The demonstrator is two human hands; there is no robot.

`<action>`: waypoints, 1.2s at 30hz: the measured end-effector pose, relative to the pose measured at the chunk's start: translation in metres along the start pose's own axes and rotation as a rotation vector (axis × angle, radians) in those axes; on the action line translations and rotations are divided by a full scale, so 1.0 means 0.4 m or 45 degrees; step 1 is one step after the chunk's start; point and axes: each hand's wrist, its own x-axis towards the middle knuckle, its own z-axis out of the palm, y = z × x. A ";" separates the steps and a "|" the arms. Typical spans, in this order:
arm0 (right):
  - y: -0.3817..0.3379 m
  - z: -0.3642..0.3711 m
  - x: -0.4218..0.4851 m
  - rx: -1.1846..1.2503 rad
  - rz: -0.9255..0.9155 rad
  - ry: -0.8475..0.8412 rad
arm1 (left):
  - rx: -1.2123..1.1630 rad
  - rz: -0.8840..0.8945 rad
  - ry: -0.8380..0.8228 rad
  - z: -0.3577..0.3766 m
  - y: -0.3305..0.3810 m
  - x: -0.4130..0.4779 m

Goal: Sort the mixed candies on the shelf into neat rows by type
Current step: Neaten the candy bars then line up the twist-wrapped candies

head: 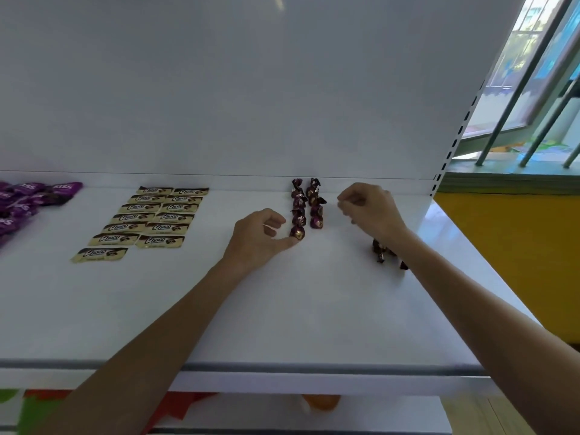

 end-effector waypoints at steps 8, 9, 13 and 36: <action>0.047 -0.109 -0.080 -0.049 0.155 0.070 | -0.057 0.223 0.149 0.010 0.068 -0.069; 0.048 -0.124 -0.096 -0.086 0.153 0.058 | -0.064 0.266 0.124 0.019 0.077 -0.078; 0.074 -0.155 -0.166 -0.148 0.121 0.031 | -0.048 0.386 -0.071 0.069 0.107 -0.098; 0.179 -0.205 -0.174 -0.223 -0.114 -0.236 | 0.372 0.423 -0.225 0.224 0.165 -0.033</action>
